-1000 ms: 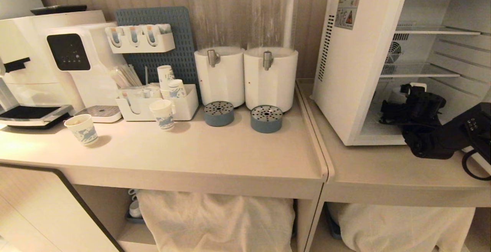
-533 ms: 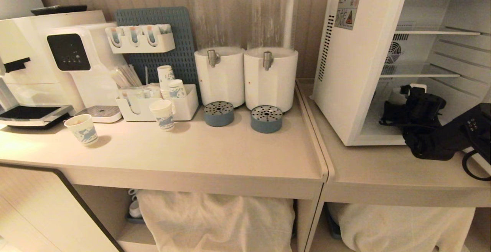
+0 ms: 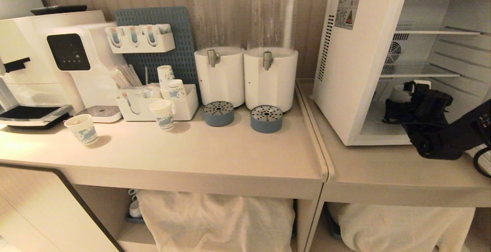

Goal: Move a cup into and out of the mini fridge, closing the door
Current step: Take the ceramic cup out of the freezer

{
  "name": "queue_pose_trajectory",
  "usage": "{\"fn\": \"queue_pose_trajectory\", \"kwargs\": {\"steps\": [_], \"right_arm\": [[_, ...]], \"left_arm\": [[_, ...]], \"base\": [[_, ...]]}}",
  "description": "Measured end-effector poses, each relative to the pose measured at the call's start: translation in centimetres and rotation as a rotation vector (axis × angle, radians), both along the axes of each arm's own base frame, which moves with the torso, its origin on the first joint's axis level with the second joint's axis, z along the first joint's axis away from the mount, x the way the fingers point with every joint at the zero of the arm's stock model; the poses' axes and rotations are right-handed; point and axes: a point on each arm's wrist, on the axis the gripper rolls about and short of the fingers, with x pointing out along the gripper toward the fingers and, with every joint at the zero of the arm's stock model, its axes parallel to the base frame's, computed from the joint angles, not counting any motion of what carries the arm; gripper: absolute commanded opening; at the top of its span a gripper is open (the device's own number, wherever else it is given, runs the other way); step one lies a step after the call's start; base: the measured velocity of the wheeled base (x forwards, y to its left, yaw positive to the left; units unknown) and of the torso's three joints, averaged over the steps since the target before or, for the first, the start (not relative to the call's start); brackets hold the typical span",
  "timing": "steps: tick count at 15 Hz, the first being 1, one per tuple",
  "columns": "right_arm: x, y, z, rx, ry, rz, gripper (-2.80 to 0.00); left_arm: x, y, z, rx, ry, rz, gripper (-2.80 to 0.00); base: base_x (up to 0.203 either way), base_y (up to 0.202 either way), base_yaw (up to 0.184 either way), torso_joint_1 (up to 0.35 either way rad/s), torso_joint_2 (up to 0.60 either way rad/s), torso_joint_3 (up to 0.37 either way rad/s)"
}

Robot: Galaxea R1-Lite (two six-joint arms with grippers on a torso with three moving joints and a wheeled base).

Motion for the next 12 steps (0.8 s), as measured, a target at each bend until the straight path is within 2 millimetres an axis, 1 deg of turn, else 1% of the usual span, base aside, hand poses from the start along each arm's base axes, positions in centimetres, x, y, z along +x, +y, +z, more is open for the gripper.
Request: {"fn": "queue_pose_trajectory", "kwargs": {"steps": [3,6,9,12], "right_arm": [[-0.8,0.3,1.5,0.000,-0.022,0.004,-2.80],[-1.4,0.5,2.4,-0.001,-0.033,0.006,-2.80],[-1.9,0.7,2.3,0.002,-0.018,0.018,-2.80],[-3.3,1.0,1.3,0.012,0.020,0.068,-2.80]], "left_arm": [[0.0,0.0,0.0,0.000,0.000,0.000,-2.80],[0.0,0.0,0.0,0.000,0.000,0.000,-2.80],[0.0,0.0,0.0,-0.001,0.000,0.000,-2.80],[0.0,0.0,0.0,0.001,0.000,-0.001,-2.80]], "base": [[0.000,0.000,0.000,0.000,0.00,0.000],[0.000,0.000,0.000,0.000,0.00,0.000],[0.000,0.000,0.000,0.000,0.00,0.000],[0.000,0.000,0.000,0.000,0.00,0.000]]}}
